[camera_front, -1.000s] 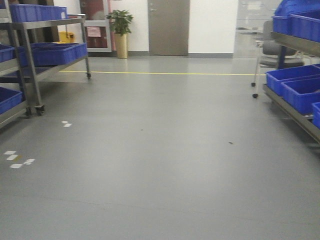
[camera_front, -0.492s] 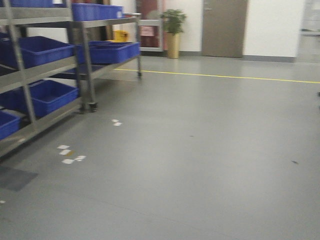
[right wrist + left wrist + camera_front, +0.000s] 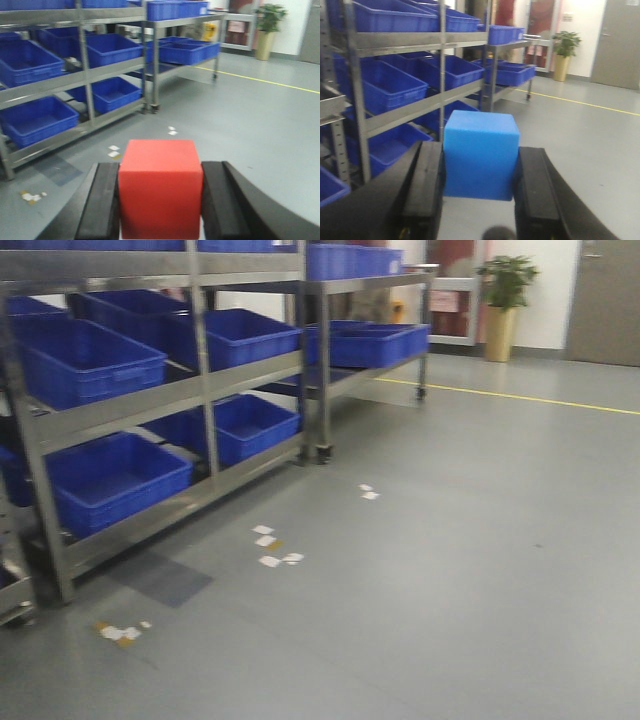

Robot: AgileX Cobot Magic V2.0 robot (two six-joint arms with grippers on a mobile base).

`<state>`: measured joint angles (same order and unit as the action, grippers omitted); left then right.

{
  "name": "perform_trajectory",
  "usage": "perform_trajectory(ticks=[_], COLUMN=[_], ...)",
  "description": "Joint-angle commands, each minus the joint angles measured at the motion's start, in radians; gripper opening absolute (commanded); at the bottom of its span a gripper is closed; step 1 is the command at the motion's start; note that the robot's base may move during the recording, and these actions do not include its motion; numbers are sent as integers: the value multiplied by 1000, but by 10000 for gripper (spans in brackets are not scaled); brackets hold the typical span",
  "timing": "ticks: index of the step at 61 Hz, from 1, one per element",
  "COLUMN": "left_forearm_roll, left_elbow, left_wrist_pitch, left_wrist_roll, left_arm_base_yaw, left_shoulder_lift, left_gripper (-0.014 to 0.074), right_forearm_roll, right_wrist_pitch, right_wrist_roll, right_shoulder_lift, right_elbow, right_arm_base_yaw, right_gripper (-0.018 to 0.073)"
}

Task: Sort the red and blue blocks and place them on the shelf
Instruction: 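Turn the base toward the shelf of blue bins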

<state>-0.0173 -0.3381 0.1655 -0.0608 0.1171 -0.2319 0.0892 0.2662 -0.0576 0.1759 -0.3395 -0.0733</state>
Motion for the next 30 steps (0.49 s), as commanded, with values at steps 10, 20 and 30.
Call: perform_trajectory(ticks=[10, 20, 30], left_forearm_roll=[0, 0, 0], left_elbow=[-26, -26, -26], left_wrist_pitch=[-99, -99, -99], left_wrist_roll=[0, 0, 0], left_arm_base_yaw=[6, 6, 6], left_shoulder_lift=[-8, -8, -8], left_gripper=[122, 122, 122], right_forearm_roll=[0, 0, 0], right_wrist_pitch=[-81, -81, -81], right_wrist_roll=[-1, -1, -1], right_shoulder_lift=[10, 10, 10], right_elbow=[-28, -28, -28], right_arm_base_yaw=[5, 5, 5], right_gripper=[78, 78, 78])
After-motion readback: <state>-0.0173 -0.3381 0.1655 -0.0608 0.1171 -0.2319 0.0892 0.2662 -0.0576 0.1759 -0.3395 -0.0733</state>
